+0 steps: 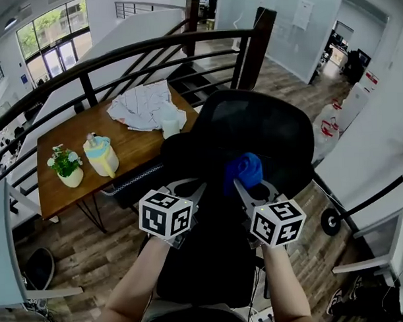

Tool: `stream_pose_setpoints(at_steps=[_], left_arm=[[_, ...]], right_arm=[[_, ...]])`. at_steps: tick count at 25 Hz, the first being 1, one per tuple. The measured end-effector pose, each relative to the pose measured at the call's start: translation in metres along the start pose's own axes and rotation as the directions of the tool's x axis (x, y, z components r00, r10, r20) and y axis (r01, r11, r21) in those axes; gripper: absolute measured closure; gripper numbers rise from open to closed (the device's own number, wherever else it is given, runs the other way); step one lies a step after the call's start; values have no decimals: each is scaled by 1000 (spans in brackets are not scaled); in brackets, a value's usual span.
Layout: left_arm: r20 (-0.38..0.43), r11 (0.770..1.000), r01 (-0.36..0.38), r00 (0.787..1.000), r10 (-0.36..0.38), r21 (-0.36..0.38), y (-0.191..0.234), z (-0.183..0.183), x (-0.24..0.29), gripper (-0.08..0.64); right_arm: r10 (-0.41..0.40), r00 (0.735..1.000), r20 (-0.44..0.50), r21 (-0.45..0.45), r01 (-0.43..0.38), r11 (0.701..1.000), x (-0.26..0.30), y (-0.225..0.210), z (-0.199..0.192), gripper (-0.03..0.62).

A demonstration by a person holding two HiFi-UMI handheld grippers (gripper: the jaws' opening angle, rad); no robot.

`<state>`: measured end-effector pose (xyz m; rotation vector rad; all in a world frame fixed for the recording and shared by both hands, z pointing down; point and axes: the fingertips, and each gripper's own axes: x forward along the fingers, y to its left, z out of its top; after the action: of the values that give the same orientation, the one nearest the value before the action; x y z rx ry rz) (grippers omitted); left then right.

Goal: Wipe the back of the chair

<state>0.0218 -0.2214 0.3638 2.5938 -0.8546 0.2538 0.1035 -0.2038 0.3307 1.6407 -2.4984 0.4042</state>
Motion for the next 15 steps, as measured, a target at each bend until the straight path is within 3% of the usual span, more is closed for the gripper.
stream_pose_setpoints(at_steps=[7, 15], left_arm=[[44, 992, -113, 992, 115, -60, 49, -3, -31, 525], [37, 968, -230, 971, 234, -96, 98, -14, -65, 525]], right_arm=[[170, 984, -58, -38, -172, 984, 63, 65, -18, 502], [323, 943, -81, -71, -329, 942, 121, 121, -21, 502]])
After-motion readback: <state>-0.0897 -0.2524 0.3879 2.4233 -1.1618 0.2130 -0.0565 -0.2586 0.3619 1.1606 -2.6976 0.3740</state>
